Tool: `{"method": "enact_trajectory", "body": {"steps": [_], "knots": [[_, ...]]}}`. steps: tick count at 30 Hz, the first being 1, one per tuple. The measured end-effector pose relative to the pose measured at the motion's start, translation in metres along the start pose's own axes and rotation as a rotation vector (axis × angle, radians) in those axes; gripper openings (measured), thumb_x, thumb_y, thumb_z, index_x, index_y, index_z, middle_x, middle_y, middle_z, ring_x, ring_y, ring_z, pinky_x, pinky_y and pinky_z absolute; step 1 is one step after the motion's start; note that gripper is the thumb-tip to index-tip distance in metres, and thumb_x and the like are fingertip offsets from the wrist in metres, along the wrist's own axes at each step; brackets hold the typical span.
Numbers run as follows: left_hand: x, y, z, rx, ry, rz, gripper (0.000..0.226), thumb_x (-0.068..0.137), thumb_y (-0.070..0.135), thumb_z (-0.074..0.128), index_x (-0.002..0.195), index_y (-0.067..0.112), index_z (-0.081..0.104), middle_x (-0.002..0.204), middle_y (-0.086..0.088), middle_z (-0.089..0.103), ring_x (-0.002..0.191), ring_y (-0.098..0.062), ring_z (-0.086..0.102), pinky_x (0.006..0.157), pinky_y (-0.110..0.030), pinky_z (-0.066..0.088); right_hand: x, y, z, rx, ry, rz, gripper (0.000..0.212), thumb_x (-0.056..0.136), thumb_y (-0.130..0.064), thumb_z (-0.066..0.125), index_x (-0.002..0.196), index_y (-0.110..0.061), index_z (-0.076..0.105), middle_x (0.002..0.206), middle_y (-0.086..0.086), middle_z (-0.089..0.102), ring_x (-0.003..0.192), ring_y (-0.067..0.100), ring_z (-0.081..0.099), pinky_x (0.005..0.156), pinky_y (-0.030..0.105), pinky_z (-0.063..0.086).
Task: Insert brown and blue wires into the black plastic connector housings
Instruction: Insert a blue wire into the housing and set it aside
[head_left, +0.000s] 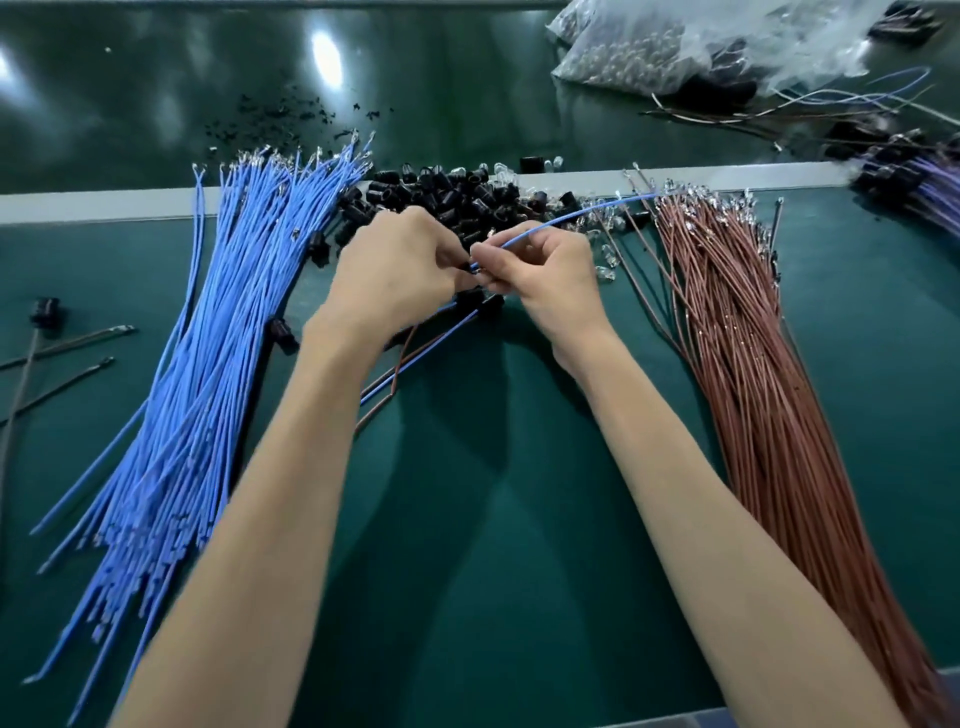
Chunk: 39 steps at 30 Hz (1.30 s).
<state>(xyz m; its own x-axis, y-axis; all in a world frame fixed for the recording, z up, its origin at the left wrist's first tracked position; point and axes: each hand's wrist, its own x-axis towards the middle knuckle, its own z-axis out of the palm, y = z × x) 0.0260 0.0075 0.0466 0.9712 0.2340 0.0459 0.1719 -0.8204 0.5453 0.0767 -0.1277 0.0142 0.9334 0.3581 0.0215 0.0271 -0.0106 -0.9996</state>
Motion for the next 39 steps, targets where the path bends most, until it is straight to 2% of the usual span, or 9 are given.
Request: {"method": "enact_trajectory", "body": {"steps": [5, 9, 12, 14, 18, 25, 33, 36, 39], "knots": [[-0.014, 0.001, 0.032, -0.043, 0.279, 0.015, 0.018, 0.090, 0.024, 0.061, 0.104, 0.020, 0.073, 0.093, -0.008, 0.070, 0.090, -0.034, 0.061, 0.075, -0.041, 0.048, 0.000, 0.000, -0.009, 0.227, 0.119, -0.007, 0.010, 0.093, -0.008, 0.059, 0.083, -0.011, 0.058, 0.076, 0.006, 0.070, 0.062, 0.015, 0.069, 0.059, 0.019, 0.053], [-0.027, -0.010, 0.044, -0.028, 0.460, 0.170, 0.021, 0.092, 0.015, 0.057, 0.106, 0.007, 0.071, 0.093, -0.010, 0.067, 0.076, -0.034, 0.062, 0.064, -0.046, 0.050, -0.001, 0.004, -0.015, 0.120, 0.167, -0.044, 0.017, 0.090, -0.006, 0.063, 0.076, -0.014, 0.061, 0.065, -0.006, 0.065, 0.059, 0.008, 0.064, 0.059, 0.018, 0.051], [-0.030, -0.011, 0.045, -0.005, 0.432, 0.280, 0.019, 0.091, 0.011, 0.057, 0.100, 0.003, 0.071, 0.089, -0.012, 0.067, 0.073, -0.033, 0.062, 0.060, -0.046, 0.050, -0.002, 0.008, -0.011, -0.185, 0.031, -0.088, 0.021, 0.080, -0.010, 0.075, 0.066, -0.023, 0.065, 0.066, -0.008, 0.065, 0.063, 0.008, 0.060, 0.066, 0.028, 0.052], [-0.030, -0.013, 0.045, 0.037, 0.388, 0.332, 0.018, 0.092, 0.010, 0.055, 0.097, 0.002, 0.071, 0.088, -0.012, 0.066, 0.076, -0.032, 0.061, 0.059, -0.046, 0.050, -0.005, 0.009, -0.009, -0.246, -0.012, -0.095, 0.021, 0.077, -0.013, 0.078, 0.066, -0.026, 0.067, 0.070, -0.009, 0.066, 0.064, 0.007, 0.060, 0.068, 0.029, 0.052], [-0.032, -0.020, 0.039, 0.102, 0.368, 0.423, 0.014, 0.090, 0.008, 0.062, 0.099, 0.003, 0.072, 0.088, -0.010, 0.067, 0.075, -0.030, 0.062, 0.059, -0.042, 0.052, -0.005, 0.005, -0.016, -0.001, 0.030, -0.049, 0.012, 0.083, -0.008, 0.071, 0.076, -0.016, 0.066, 0.068, -0.005, 0.066, 0.061, 0.007, 0.063, 0.061, 0.020, 0.050], [-0.026, -0.033, 0.030, 0.135, 0.346, 0.539, 0.017, 0.093, 0.012, 0.060, 0.100, 0.002, 0.071, 0.090, -0.012, 0.068, 0.079, -0.029, 0.064, 0.062, -0.041, 0.054, -0.004, 0.007, -0.020, 0.198, 0.153, -0.109, 0.017, 0.086, 0.002, 0.066, 0.079, -0.012, 0.057, 0.063, -0.005, 0.065, 0.064, 0.014, 0.068, 0.064, 0.021, 0.053], [-0.015, -0.029, 0.028, 0.167, 0.315, 0.550, 0.016, 0.092, 0.009, 0.057, 0.099, 0.003, 0.071, 0.091, -0.012, 0.066, 0.081, -0.031, 0.062, 0.065, -0.043, 0.052, -0.008, 0.010, -0.008, -0.225, 0.074, -0.139, 0.016, 0.074, -0.010, 0.080, 0.068, -0.020, 0.068, 0.066, -0.006, 0.066, 0.061, 0.008, 0.061, 0.064, 0.023, 0.049], [-0.018, -0.027, 0.033, 0.140, 0.330, 0.500, 0.018, 0.091, 0.005, 0.057, 0.103, 0.002, 0.069, 0.094, -0.015, 0.066, 0.083, -0.032, 0.062, 0.067, -0.045, 0.052, -0.009, 0.008, -0.011, -0.168, 0.070, -0.124, 0.005, 0.083, -0.012, 0.072, 0.078, -0.014, 0.070, 0.070, -0.003, 0.069, 0.066, 0.009, 0.067, 0.070, 0.026, 0.055], [-0.020, -0.030, 0.036, 0.135, 0.357, 0.483, 0.020, 0.090, -0.001, 0.055, 0.104, -0.002, 0.068, 0.094, -0.017, 0.064, 0.084, -0.034, 0.061, 0.067, -0.046, 0.053, -0.010, 0.008, -0.013, -0.129, 0.091, -0.134, 0.008, 0.083, -0.003, 0.070, 0.085, -0.011, 0.067, 0.078, 0.001, 0.069, 0.071, 0.012, 0.071, 0.075, 0.026, 0.057]]}}
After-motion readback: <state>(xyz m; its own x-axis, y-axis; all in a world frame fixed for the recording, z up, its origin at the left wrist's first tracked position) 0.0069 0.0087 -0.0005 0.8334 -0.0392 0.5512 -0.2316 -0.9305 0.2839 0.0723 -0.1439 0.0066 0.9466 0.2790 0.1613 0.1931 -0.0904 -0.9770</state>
